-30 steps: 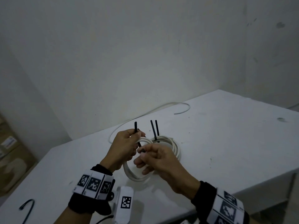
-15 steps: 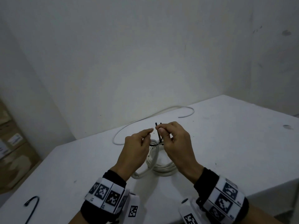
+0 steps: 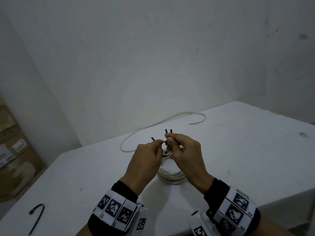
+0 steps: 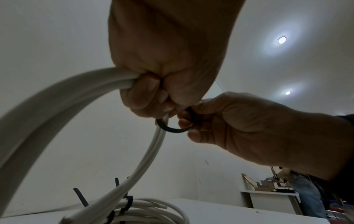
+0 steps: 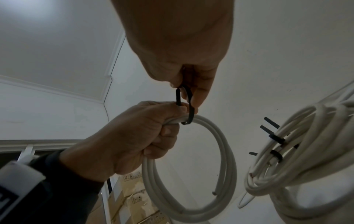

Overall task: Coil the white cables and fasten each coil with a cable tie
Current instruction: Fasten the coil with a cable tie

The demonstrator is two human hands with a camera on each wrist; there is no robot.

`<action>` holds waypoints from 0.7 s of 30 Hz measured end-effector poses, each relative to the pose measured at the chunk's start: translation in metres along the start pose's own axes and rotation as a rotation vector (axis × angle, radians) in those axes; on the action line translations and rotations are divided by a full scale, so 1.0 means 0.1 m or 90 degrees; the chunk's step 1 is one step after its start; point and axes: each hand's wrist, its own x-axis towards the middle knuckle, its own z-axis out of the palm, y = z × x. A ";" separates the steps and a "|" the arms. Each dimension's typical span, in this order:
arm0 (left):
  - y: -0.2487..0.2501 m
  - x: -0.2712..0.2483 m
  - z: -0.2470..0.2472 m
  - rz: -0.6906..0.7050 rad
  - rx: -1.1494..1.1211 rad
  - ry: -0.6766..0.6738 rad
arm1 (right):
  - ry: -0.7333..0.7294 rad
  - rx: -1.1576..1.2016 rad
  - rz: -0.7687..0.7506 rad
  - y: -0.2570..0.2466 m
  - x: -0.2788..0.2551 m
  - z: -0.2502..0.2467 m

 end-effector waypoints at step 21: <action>0.08 -0.01 0.01 0.028 0.061 0.007 | -0.016 0.075 0.061 -0.09 -0.05 -0.10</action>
